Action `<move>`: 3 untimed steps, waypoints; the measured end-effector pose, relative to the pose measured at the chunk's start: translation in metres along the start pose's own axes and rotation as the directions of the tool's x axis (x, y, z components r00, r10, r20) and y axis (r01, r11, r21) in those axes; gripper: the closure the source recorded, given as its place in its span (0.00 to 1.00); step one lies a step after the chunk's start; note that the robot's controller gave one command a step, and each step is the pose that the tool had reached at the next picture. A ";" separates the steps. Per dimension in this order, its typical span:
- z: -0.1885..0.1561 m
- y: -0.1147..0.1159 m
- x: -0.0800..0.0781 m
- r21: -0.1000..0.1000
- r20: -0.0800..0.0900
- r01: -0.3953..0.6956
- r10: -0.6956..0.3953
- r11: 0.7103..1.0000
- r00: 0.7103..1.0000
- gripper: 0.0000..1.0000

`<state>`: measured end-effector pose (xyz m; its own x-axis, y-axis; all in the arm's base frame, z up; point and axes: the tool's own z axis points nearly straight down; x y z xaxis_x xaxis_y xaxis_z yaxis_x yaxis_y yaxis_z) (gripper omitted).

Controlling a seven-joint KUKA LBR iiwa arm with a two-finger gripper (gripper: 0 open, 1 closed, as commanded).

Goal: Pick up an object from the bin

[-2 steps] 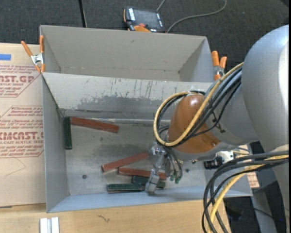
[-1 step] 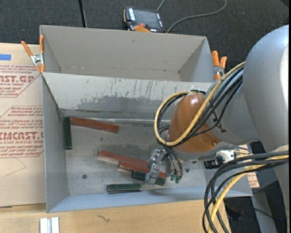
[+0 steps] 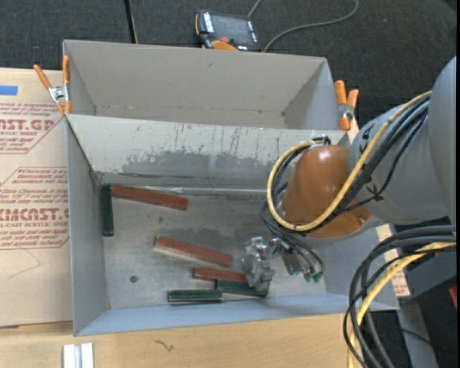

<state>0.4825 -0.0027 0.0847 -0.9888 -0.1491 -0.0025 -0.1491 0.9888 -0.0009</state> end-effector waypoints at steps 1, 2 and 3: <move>0.000 0.001 -0.001 0.000 0.003 -0.001 0.001 1.000 1.000 0.00; 0.015 0.015 -0.014 -0.001 -0.004 0.024 -0.024 1.000 1.000 0.00; 0.012 0.014 -0.015 0.000 0.001 0.022 -0.022 1.000 1.000 1.00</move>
Offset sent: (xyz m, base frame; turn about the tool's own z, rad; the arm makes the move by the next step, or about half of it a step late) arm 0.0000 0.0000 0.0000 0.0000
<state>0.4949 0.0136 0.0723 -0.9853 -0.1707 -0.0038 -0.1707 0.9853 -0.0007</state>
